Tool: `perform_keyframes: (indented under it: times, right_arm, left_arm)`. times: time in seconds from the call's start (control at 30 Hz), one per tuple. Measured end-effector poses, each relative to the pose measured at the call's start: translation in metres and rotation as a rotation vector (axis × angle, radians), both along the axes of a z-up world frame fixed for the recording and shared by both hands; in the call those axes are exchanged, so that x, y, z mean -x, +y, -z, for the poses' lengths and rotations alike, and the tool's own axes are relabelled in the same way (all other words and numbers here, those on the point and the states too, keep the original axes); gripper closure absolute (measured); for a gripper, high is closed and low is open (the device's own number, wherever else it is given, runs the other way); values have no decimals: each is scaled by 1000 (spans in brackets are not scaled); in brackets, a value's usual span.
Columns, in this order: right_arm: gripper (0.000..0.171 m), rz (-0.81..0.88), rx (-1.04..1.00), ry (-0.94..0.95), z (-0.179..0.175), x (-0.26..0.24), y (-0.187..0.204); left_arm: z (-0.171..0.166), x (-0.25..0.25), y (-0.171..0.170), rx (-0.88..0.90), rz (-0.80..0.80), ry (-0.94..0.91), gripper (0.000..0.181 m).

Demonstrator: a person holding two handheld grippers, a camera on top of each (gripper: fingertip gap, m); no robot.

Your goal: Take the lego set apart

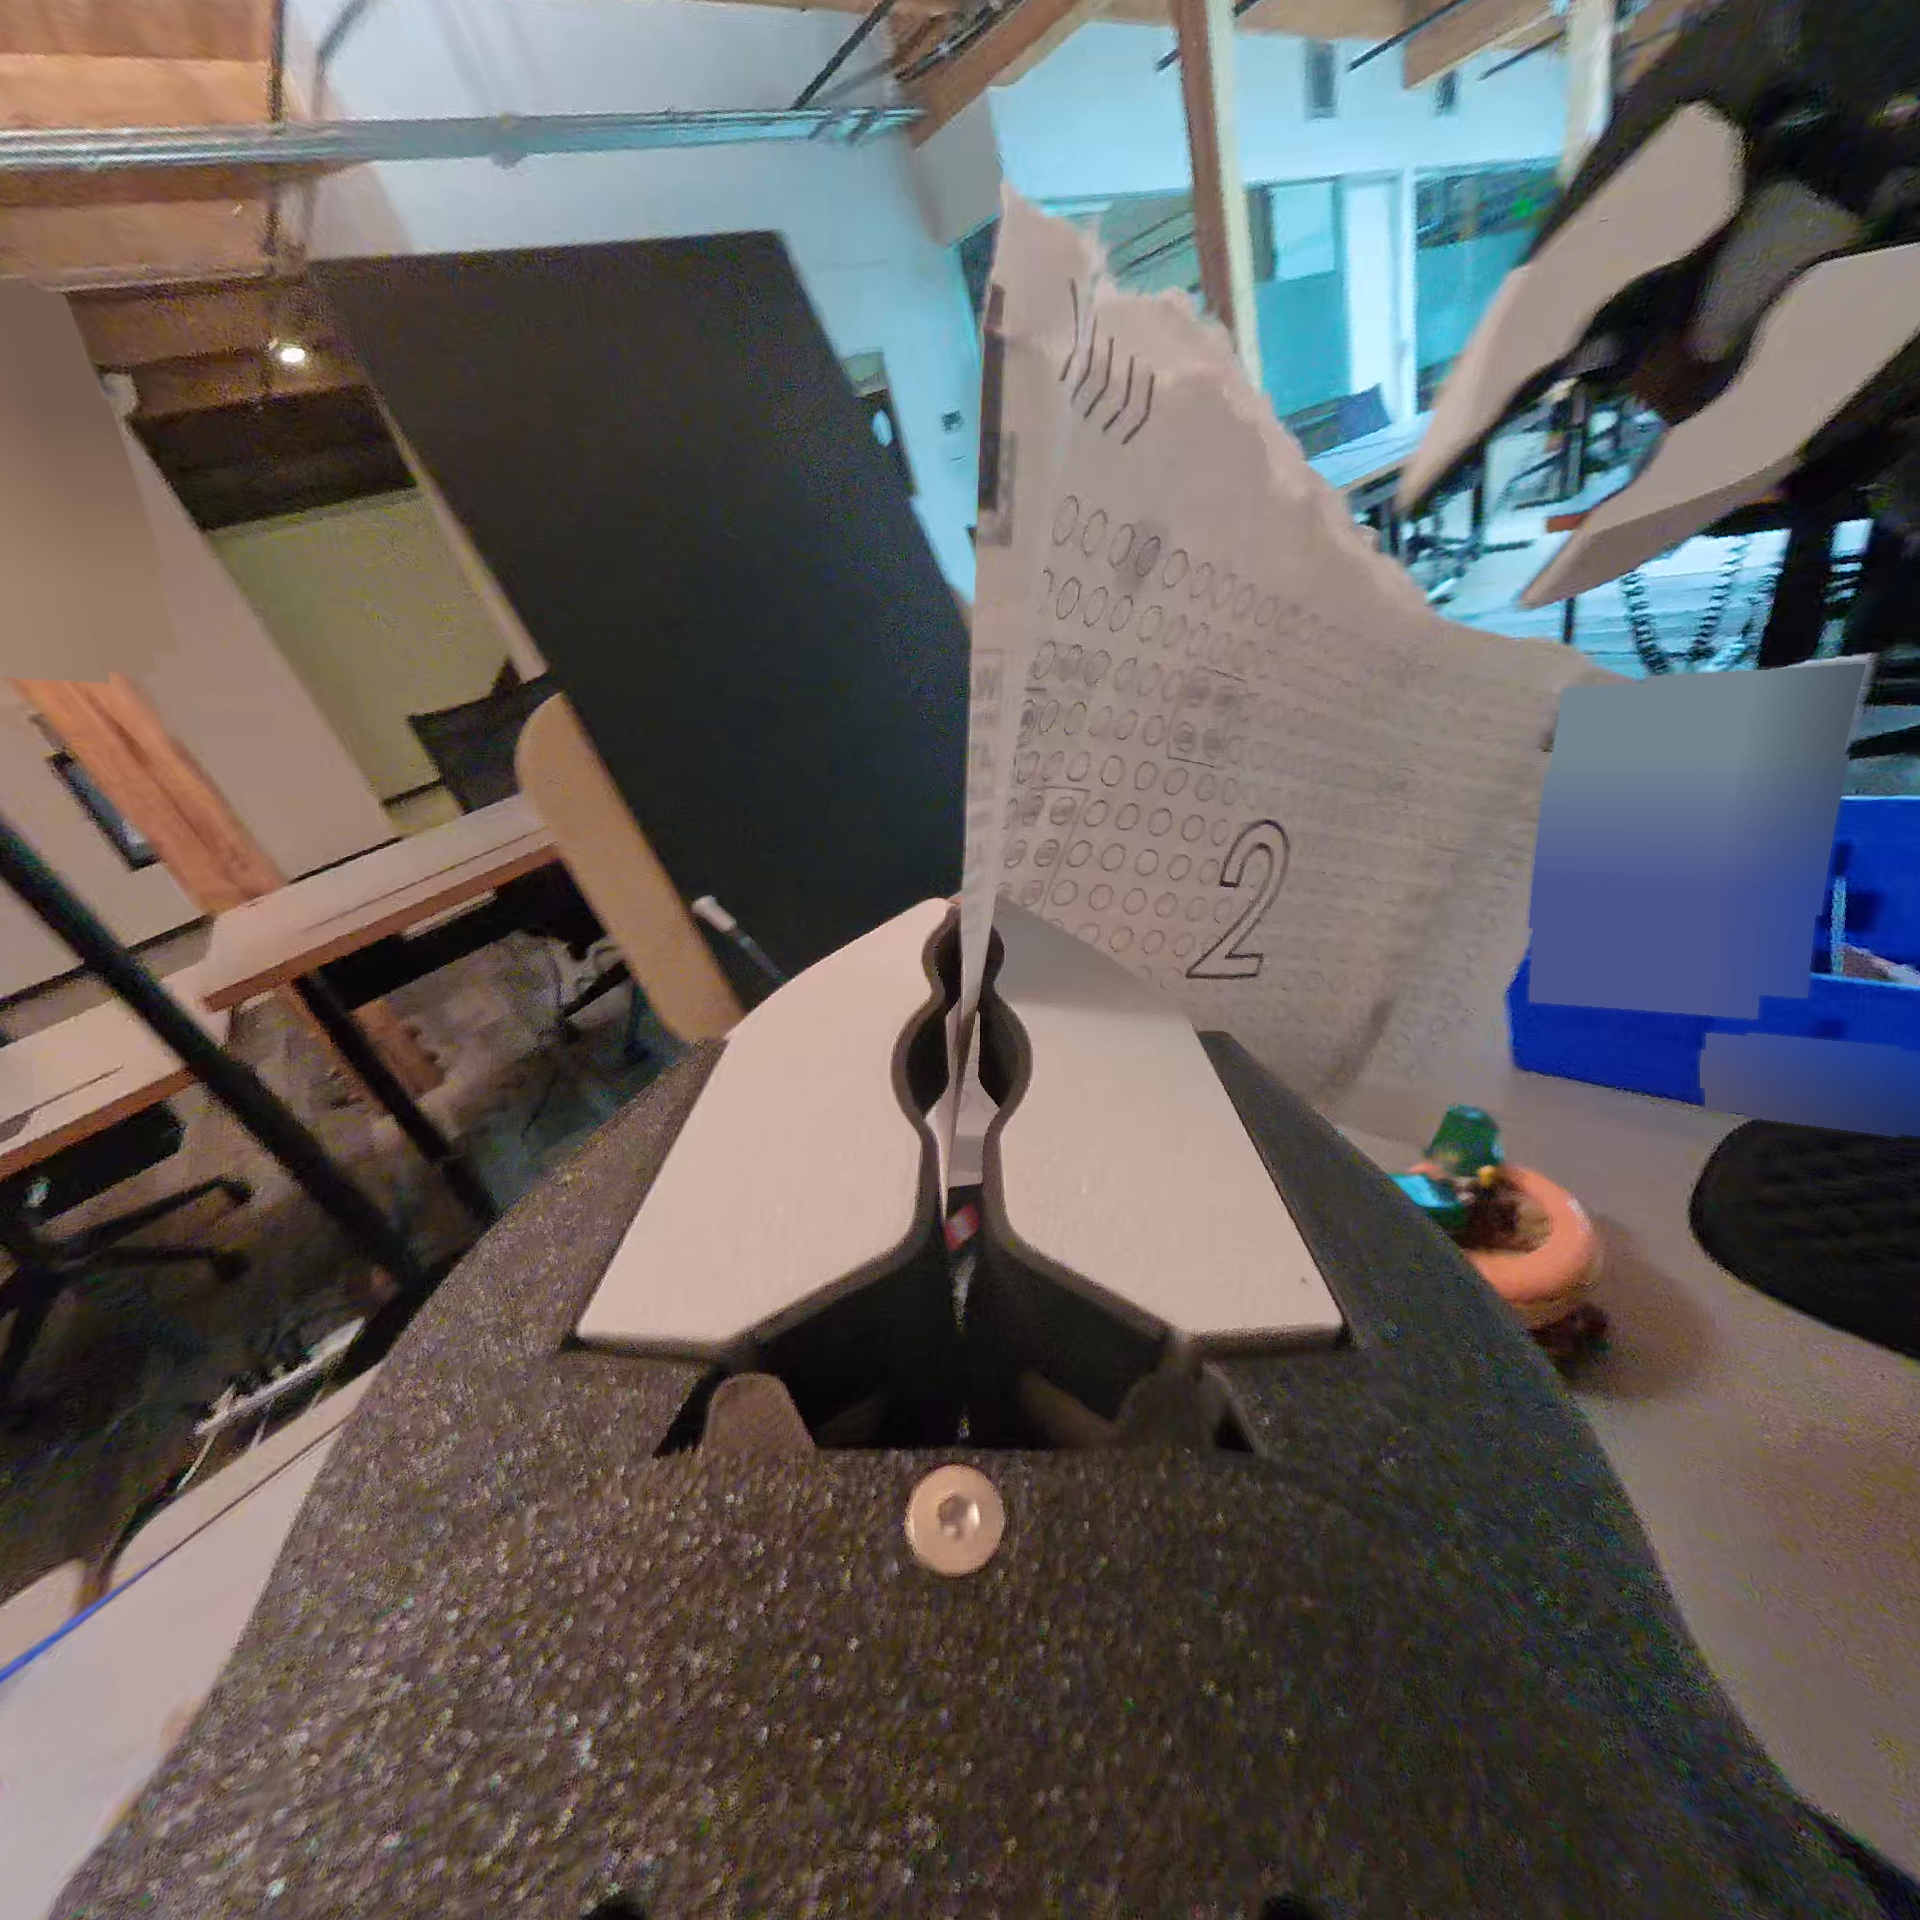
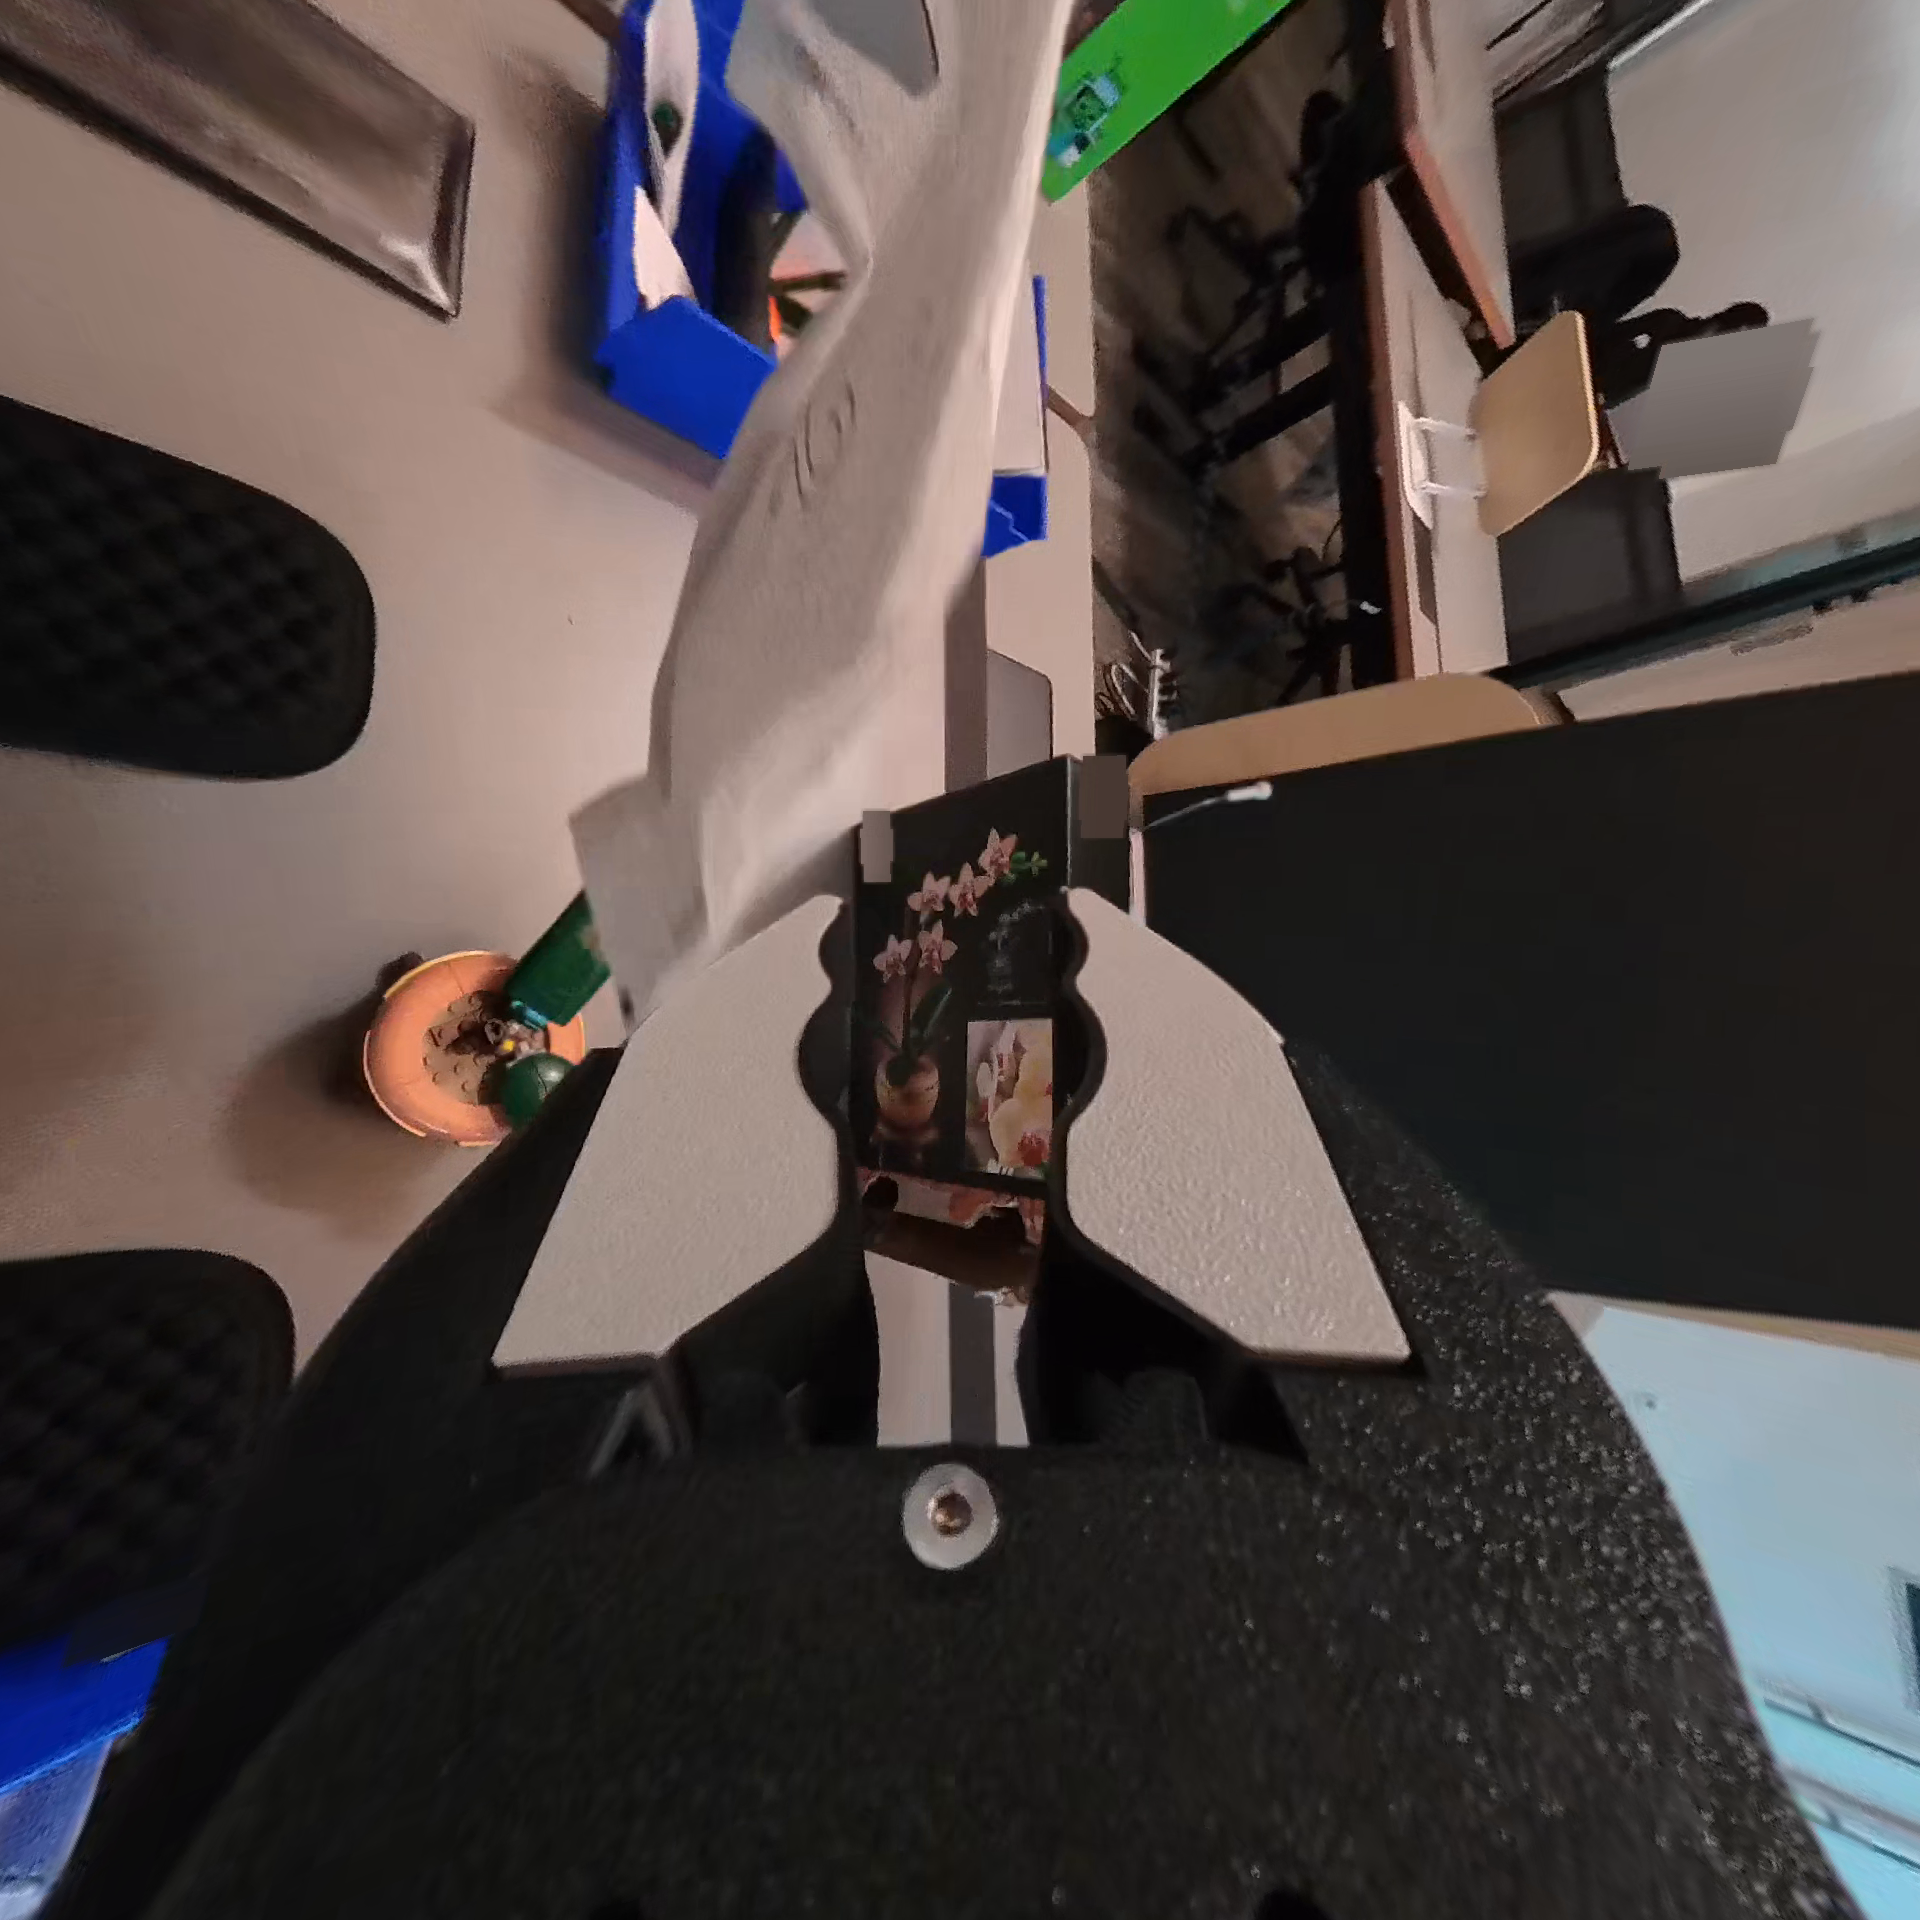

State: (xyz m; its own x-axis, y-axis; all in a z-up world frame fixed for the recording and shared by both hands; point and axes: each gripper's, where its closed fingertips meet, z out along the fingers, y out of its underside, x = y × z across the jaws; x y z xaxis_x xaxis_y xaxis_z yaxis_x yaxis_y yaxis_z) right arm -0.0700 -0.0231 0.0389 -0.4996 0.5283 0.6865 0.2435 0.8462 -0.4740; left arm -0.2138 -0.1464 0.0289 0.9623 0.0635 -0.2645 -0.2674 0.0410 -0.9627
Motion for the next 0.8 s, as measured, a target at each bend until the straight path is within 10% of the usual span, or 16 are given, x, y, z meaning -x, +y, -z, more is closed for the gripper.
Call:
perform_keyframes:
  times: [0.8]
  right_arm:
    - [145, 278, 190, 113, 41, -139, 54]
  left_arm:
    - [60, 301, -118, 70, -395, -368, 181]
